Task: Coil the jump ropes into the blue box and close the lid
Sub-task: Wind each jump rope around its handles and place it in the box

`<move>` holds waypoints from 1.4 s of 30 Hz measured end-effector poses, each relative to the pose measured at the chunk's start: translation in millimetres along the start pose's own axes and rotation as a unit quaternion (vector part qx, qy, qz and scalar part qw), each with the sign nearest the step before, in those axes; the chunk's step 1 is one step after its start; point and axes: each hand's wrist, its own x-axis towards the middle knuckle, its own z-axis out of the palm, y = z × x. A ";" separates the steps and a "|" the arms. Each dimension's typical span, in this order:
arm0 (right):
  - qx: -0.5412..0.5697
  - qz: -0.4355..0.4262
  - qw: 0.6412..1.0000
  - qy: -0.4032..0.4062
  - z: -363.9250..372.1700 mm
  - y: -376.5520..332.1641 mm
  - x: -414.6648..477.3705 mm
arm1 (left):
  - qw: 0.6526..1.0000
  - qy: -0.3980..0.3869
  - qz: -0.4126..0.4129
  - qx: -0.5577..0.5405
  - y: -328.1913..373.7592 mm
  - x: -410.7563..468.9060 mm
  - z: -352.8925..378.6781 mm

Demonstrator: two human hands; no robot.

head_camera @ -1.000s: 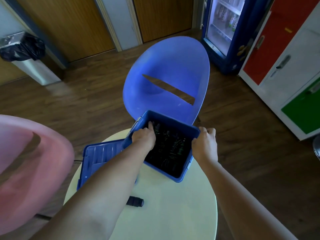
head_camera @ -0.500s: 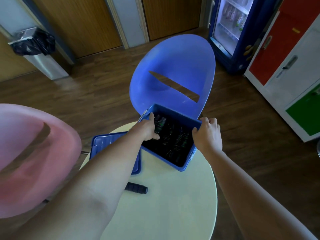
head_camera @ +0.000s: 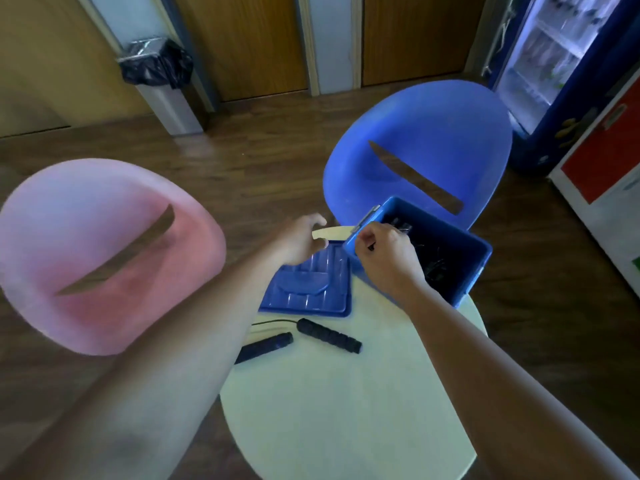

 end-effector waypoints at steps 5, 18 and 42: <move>0.012 0.002 0.997 -0.076 61.3 -22.6 -26.1 | 0.998 -0.027 -0.059 -0.025 -81.7 -47.3 6.8; -0.247 0.072 0.933 -0.250 154.8 33.2 -94.3 | 0.978 -0.128 -0.044 0.162 -187.8 -126.3 113.3; 0.367 0.047 0.927 0.060 66.1 -154.9 -63.8 | 0.936 0.096 0.138 -0.309 -108.4 -165.8 -72.5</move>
